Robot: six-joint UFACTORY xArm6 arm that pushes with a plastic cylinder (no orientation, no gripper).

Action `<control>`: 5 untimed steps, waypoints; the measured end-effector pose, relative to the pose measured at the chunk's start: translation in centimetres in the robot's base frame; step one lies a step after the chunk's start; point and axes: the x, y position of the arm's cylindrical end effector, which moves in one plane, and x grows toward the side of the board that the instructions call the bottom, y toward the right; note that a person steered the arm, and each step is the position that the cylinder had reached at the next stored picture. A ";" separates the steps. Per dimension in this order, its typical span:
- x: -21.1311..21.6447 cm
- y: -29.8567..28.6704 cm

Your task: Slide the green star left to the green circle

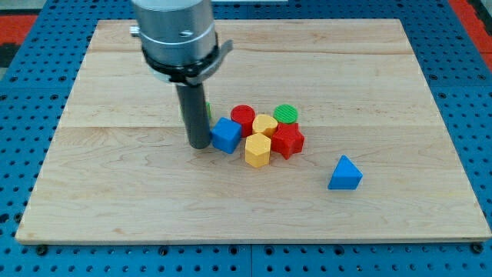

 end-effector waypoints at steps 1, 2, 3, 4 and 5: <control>0.6 0.1; 0.9 -0.7; -1.5 -6.7; -6.8 -4.4; -8.7 1.3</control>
